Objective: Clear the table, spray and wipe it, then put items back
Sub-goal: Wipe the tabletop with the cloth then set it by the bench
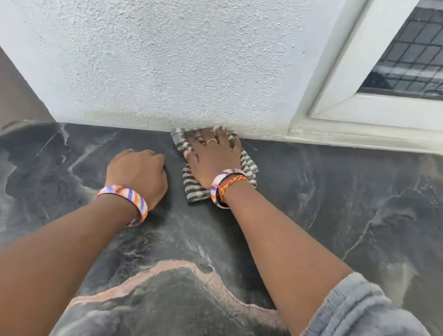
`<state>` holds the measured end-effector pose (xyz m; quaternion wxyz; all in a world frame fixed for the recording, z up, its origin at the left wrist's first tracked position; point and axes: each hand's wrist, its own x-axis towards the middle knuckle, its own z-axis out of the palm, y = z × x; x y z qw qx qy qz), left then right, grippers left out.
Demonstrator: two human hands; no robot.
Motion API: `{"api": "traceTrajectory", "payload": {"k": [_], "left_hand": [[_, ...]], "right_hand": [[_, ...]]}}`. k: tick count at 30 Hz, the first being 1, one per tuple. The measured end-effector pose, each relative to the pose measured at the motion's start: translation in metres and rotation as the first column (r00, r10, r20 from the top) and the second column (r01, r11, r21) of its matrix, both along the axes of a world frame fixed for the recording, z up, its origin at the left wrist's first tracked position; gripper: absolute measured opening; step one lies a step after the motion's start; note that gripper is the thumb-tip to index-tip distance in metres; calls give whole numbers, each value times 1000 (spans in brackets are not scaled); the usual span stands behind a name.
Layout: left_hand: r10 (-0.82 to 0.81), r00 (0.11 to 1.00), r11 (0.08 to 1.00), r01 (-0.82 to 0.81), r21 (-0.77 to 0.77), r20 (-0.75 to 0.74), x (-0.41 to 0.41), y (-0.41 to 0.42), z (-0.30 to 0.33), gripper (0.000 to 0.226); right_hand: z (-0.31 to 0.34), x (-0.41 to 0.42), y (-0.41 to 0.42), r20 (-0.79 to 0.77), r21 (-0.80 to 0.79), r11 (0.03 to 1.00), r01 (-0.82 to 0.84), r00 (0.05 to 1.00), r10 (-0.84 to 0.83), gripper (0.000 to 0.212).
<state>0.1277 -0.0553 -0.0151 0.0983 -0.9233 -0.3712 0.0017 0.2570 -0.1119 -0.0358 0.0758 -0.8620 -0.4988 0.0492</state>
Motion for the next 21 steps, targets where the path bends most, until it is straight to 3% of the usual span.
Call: {"api": "traceTrajectory", "payload": {"k": [3,5,8,10,15,21], "left_hand": [[6,1000,1000,-6,4,-8,3,-4,4,33],[10,1000,1000,-10,-6,-5,3,-4,5,34],[-6,1000,999,6,-33,0,0,-3,3,36],[-9,1000,998,10,-67,1,-3,2,2,38],[21,986,970,21,-243,166,-23,13,1,34],[217,910,939,-96,-329,354,-71,56,4,28]], "right_hand": [[-1,21,-32,1,5,1000,3,1000,-3,49],[-4,40,-64,-8,10,978,210,978,-210,49],[-7,66,-108,-7,-28,826,563,826,-563,52],[-6,69,-115,-1,-62,768,637,770,-639,54],[-3,39,-78,17,-39,837,545,838,-545,55],[-4,-46,25,6,24,961,276,961,-276,56]]}}
